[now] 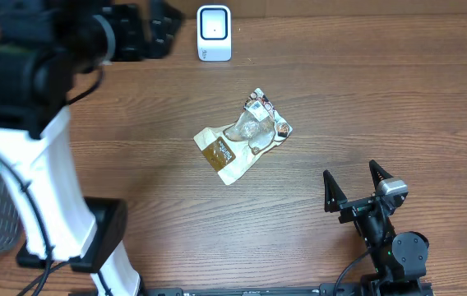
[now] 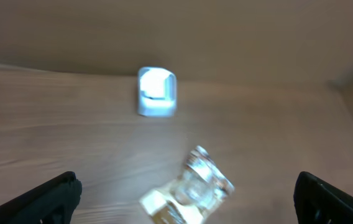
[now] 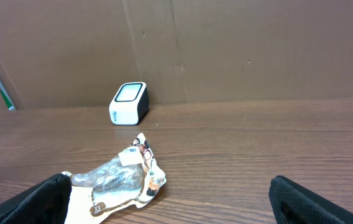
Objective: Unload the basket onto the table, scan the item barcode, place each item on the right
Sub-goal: 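Release the pouch on the table and withdraw the left gripper, then reach into the basket and grasp the green-lidded jar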
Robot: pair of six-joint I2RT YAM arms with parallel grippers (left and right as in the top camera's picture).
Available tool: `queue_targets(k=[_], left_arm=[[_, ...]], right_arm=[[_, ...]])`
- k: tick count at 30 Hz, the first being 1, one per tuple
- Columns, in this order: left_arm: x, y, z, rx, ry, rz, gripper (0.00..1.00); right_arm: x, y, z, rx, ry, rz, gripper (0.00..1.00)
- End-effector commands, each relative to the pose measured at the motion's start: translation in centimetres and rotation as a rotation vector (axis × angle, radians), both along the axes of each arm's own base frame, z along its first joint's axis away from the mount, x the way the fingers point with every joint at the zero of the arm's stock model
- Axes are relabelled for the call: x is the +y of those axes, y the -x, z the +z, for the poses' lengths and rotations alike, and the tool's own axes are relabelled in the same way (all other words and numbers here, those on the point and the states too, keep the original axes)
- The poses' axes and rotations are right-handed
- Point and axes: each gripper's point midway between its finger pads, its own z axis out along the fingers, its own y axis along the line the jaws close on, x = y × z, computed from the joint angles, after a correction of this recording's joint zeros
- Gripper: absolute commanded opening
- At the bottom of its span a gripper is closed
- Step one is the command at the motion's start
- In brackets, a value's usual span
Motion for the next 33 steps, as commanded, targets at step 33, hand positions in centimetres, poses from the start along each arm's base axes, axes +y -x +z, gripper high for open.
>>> queue_targets(k=[33], left_arm=[[39.4, 6.6, -18.3, 0.527, 0.058, 1.010, 1.00]], right_arm=[[0.1, 0.0, -0.2, -0.003, -0.003, 0.004, 1.00]])
